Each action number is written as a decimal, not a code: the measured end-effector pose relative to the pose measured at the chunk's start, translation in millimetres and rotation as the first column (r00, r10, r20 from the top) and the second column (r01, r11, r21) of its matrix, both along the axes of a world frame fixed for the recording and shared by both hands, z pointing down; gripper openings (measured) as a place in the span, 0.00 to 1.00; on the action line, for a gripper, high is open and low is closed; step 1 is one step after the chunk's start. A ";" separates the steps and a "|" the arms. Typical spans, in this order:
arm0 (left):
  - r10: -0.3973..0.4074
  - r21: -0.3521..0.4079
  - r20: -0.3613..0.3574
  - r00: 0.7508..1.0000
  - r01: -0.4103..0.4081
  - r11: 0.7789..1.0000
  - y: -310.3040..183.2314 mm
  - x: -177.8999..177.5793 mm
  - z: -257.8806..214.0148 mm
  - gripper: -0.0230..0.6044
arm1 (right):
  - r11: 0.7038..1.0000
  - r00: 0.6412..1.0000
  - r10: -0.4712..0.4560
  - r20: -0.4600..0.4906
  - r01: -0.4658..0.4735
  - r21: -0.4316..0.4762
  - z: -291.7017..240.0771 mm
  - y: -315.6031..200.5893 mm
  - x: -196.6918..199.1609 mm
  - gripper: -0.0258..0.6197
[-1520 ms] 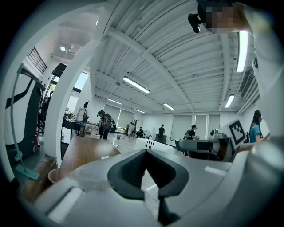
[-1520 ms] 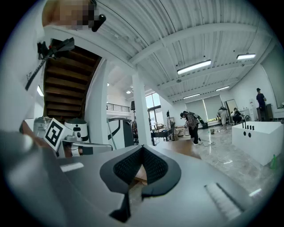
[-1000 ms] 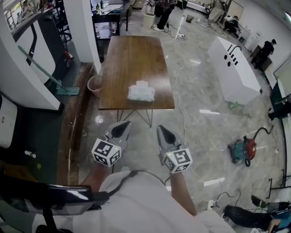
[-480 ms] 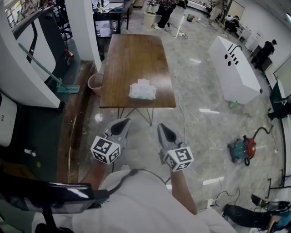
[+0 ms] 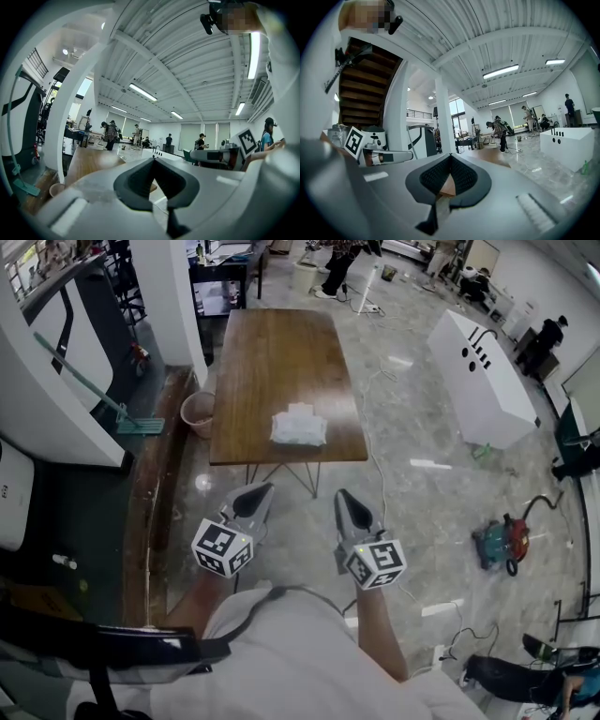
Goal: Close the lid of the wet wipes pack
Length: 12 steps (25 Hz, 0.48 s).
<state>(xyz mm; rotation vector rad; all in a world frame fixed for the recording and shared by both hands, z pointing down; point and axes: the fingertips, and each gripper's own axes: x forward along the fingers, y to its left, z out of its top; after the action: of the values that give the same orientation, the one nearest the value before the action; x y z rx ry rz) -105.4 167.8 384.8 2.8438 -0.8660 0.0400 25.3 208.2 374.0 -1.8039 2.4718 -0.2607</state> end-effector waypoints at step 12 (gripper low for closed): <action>0.021 -0.023 -0.008 1.000 -0.021 1.000 -7.8 -38.1 14.8 0.04 | 1.000 1.000 0.017 0.002 -0.017 -0.018 13.4 -7.4 -33.3 0.05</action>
<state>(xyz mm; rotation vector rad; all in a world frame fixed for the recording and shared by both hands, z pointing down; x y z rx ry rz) -143.5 160.0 399.6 2.8296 -0.8285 0.0415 -8.0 200.8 387.4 -1.8291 2.4592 -0.2843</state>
